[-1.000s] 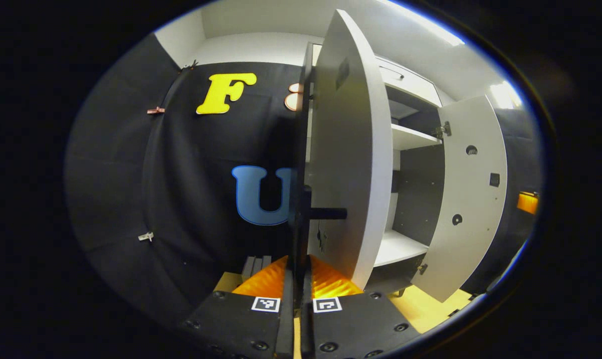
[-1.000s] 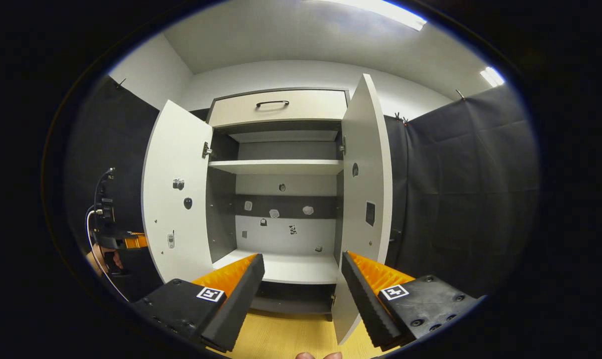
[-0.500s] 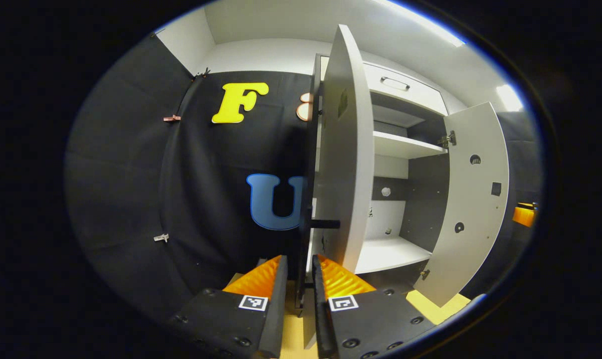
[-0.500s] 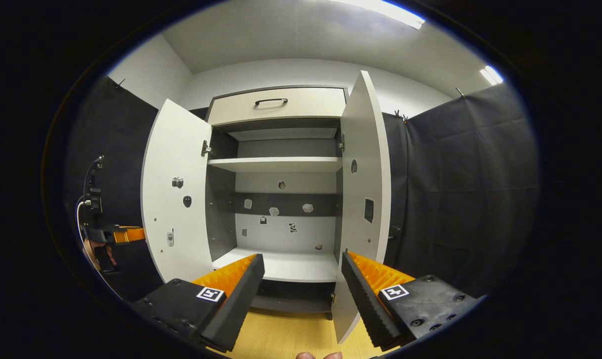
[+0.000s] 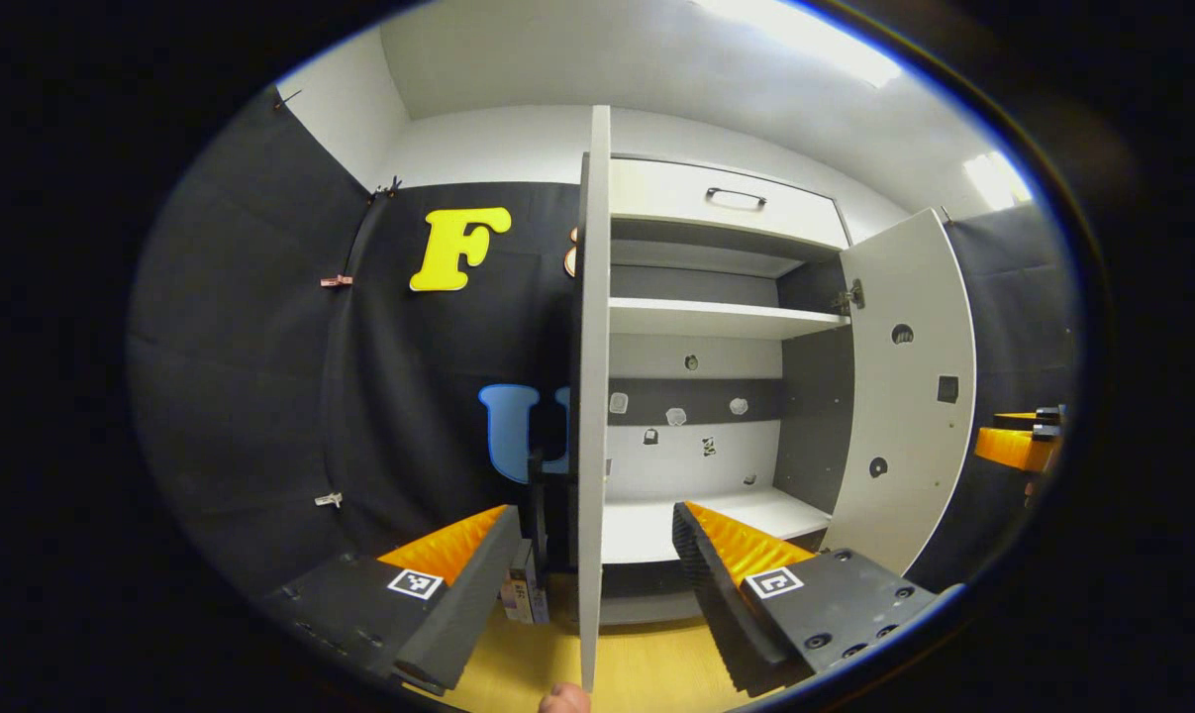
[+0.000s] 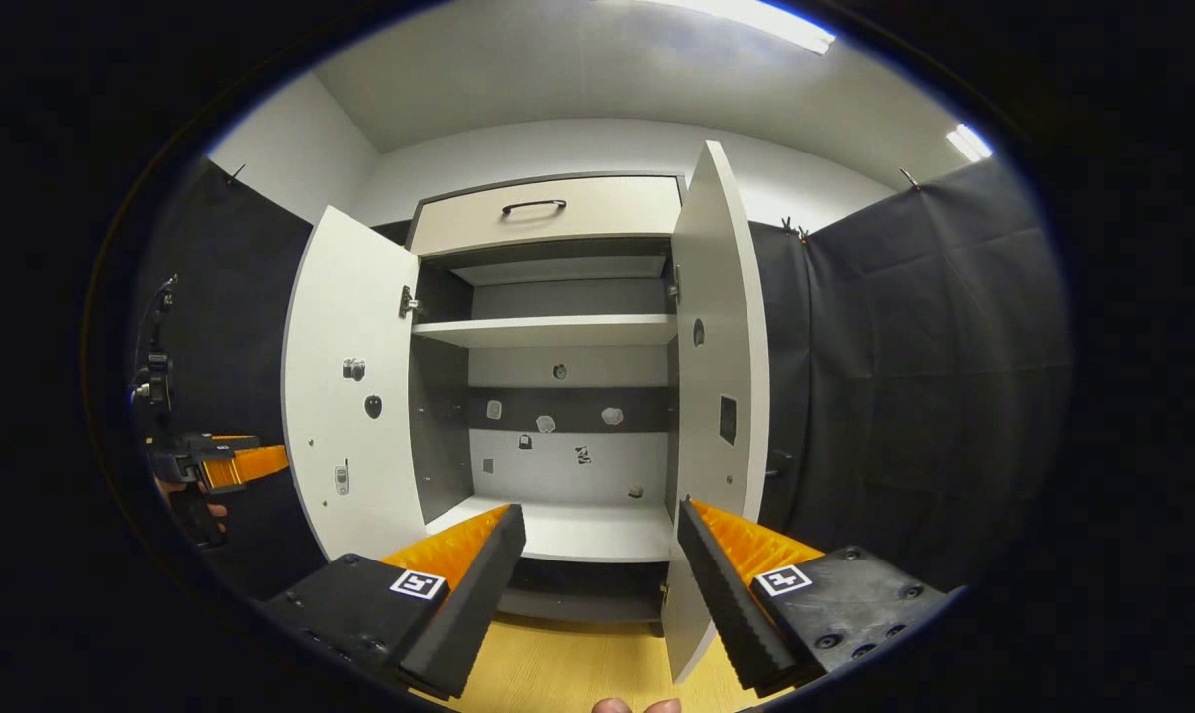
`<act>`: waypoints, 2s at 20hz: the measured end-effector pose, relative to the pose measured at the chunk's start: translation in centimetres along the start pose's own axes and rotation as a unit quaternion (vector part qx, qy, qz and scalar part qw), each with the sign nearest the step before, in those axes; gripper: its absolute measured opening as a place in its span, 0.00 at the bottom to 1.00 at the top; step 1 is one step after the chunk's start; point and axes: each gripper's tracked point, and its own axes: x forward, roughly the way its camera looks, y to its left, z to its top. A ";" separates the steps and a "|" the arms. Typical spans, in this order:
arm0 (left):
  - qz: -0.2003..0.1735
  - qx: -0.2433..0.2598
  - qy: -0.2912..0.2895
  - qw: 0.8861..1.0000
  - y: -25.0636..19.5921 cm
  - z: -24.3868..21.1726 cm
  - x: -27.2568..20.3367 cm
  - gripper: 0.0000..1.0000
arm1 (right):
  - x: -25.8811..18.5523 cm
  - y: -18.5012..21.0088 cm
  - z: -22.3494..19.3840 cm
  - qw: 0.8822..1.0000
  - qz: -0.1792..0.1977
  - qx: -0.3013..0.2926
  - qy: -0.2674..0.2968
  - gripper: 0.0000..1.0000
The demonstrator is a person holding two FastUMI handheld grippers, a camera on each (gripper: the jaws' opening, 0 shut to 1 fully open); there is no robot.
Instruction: Open the right door of the double-door shoe cabinet with the right hand, and open the left door with the left hand.
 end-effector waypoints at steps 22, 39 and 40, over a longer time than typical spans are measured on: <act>-0.015 -0.013 -0.014 1.000 -9.0 1.7 -2.8 0.95 | 0.2 -0.6 1.2 1.000 -0.002 0.014 -0.015 0.95; -0.007 -0.006 -0.014 1.000 -9.0 1.7 -2.5 0.95 | 0.3 -0.8 1.3 1.000 -0.001 0.019 -0.017 0.98; -0.007 -0.008 -0.013 1.000 -8.9 1.6 -2.5 0.95 | 0.4 -0.7 1.2 1.000 0.000 0.018 -0.016 0.98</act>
